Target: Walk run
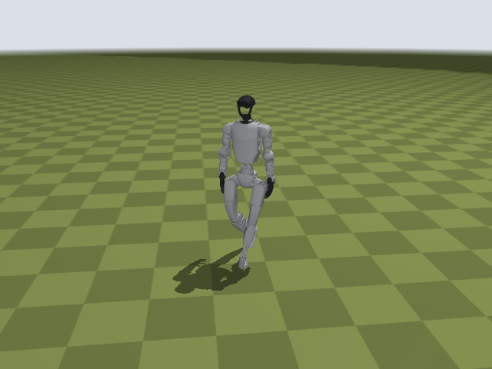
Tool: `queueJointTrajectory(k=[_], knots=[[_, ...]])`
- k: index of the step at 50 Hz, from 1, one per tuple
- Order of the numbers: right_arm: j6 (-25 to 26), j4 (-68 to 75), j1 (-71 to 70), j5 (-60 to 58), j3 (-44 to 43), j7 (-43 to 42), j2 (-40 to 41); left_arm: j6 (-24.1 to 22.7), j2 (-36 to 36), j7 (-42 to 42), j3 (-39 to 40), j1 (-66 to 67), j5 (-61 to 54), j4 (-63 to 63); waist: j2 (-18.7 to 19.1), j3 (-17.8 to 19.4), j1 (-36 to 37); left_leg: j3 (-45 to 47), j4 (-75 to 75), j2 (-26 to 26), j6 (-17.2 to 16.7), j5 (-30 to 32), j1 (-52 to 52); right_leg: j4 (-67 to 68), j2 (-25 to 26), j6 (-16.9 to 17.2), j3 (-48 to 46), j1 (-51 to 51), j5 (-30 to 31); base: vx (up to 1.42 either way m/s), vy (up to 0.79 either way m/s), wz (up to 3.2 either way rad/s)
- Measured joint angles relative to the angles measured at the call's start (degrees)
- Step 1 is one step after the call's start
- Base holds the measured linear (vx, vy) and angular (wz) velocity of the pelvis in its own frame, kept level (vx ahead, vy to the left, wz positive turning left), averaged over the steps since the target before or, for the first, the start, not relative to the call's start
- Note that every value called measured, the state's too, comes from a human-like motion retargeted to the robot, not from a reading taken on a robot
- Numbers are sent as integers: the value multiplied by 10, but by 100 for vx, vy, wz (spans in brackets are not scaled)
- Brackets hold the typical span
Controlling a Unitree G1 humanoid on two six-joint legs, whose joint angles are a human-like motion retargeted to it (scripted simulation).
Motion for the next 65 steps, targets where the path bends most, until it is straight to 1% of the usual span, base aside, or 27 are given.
queueJointTrajectory(k=[3,5,7,10,12,15,17,20,22,25,27,30,33,35,37,38,40,43,47,50,56,57,58,60,62,63,65], knots=[[-3,9,47,30,-33,2,3,-22,12,3,-11,-44,-3,-53,14,1,-20,-82,5,-5,0,1,13,23,32,27,86,-51,-66,40,2,241],[-15,21,73,59,-41,21,5,-46,23,-4,-25,-75,-14,-87,18,5,-45,-149,7,-15,0,4,25,9,32,14,110,-81,-106,52,-8,290],[-19,30,96,73,-43,50,8,-68,36,-15,-43,-107,-28,-112,15,8,-63,-205,12,-28,0,4,35,-38,4,-17,103,-106,-122,45,-14,260],[-6,30,122,63,-44,87,14,-90,57,-31,-69,-152,-42,-137,-4,11,-82,-273,21,-59,0,1,50,-134,-34,-39,117,-139,-118,58,-21,219],[3,30,132,51,-36,103,15,-97,64,-34,-82,-172,-39,-146,-14,18,-96,-309,28,-77,0,-3,68,-199,-40,-41,147,-156,-119,40,-17,197],[11,30,134,31,-15,124,12,-98,70,-29,-96,-188,-34,-153,-31,33,-106,-337,35,-95,0,-14,102,-280,-45,-62,177,-182,-132,54,-23,136],[7,30,129,22,-4,126,9,-100,69,-24,-97,-187,-27,-153,-33,43,-110,-350,39,-96,0,-20,125,-328,-45,-70,151,-201,-138,57,-28,88],[-8,30,117,20,6,110,1,-105,69,-18,-101,-173,-26,-141,-34,54,-106,-343,39,-91,0,-28,157,-384,-33,-21,106,-216,-171,73,-40,28],[-12,30,107,29,3,98,-3,-106,66,-9,-98,-158,-22,-123,-31,56,-107,-330,37,-90,0,-19,175,-387,-22,-38,103,-220,-177,52,-18,20],[-6,30,95,53,-18,92,-13,-97,58,4,-95,-131,-11,-81,-22,46,-133,-331,44,-98,-8,20,190,-346,-33,-67,98,-217,-159,69,-19,95],[-4,30,95,76,-36,99,-18,-76,54,7,-94,-110,8,-47,-7,38,-165,-348,68,-86,-34,66,195,-339,-36,-78,84,-205,-115,74,-31,157],[9,30,91,122,-43,114,-24,-26,45,7,-86,-72,46,-10,10,20,-164,-326,120,-69,-97,189,184,-321,-17,-102,137,-190,-136,93,-52,62],[36,30,62,144,-55,105,-27,-2,32,-6,-104,-31,57,6,7,15,-159,-279,232,-60,-222,327,133,-304,-32,-117,120,-165,-172,69,-28,43],[39,30,36,147,-47,84,-25,-9,30,-22,-119,-2,58,10,14,23,-155,-212,375,-17,-276,347,78,-305,-21,-129,69,-128,-192,73,-35,23],[33,30,-4,147,-32,63,-21,-7,23,-30,-121,21,73,3,-7,18,-166,-200,421,-26,-228,338,34,-308,-36,-128,80,-108,-211,56,-31,67],[29,30,-26,142,-27,56,-19,-3,18,-27,-116,31,83,-2,-25,12,-163,-188,425,-42,-198,312,10,-310,-52,-125,89,-102,-218,54,-32,35],[24,20,-68,124,-21,44,-12,0,8,-12,-96,48,103,-7,-43,13,-143,-150,437,-34,-165,252,-36,-318,-60,-126,73,-80,-228,65,-35,-22],[16,-37,-111,95,-6,34,-1,-2,-8,7,-71,74,85,-2,-56,20,-106,-148,402,-50,-144,178,-104,-328,-44,-131,75,-48,-247,61,-26,-63],[-3,-106,-164,72,15,15,0,1,-27,-4,-52,102,36,13,-45,26,-82,-137,257,-22,-115,129,-163,-344,-9,-134,59,-5,-277,69,-25,-12],[-11,-141,-197,63,26,3,-4,6,-41,-13,-32,118,22,24,-37,36,-62,-91,114,9,-117,124,-182,-346,19,-136,64,29,-302,78,-27,-24],[-22,-162,-222,55,27,-1,-8,12,-52,-4,-15,124,55,37,-44,48,-36,-66,-70,-25,-141,61,-189,-341,39,-126,74,97,-328,87,-22,-9],[-23,-159,-217,54,26,2,-7,16,-52,-3,-12,123,66,39,-48,46,-31,-63,-64,-27,-134,62,-185,-335,38,-118,77,105,-319,92,-17,-30],[-24,-154,-209,52,25,5,-5,21,-49,-3,-8,119,76,43,-52,42,-22,-66,-48,-27,-111,71,-180,-328,35,-108,82,110,-303,106,-17,-42],[-29,-134,-188,47,22,12,-1,31,-41,-1,2,110,93,48,-64,32,-4,-24,-25,-20,-90,87,-164,-309,27,-81,92,120,-248,119,-17,-53],[-32,-96,-161,37,17,15,6,34,-30,1,14,99,92,54,-74,22,12,-68,-17,-29,-77,119,-150,-278,15,-48,101,124,-137,106,-16,-54],[-34,-69,-148,33,15,14,10,34,-23,1,18,92,84,57,-76,13,13,-60,-7,-24,-71,124,-143,-256,10,-29,103,121,-75,114,-16,-16],[-21,-2,-125,38,19,14,16,32,-4,0,24,74,53,66,-70,-5,-8,-71,18,-16,-46,113,-132,-185,23,0,122,97,44,130,-17,40]])
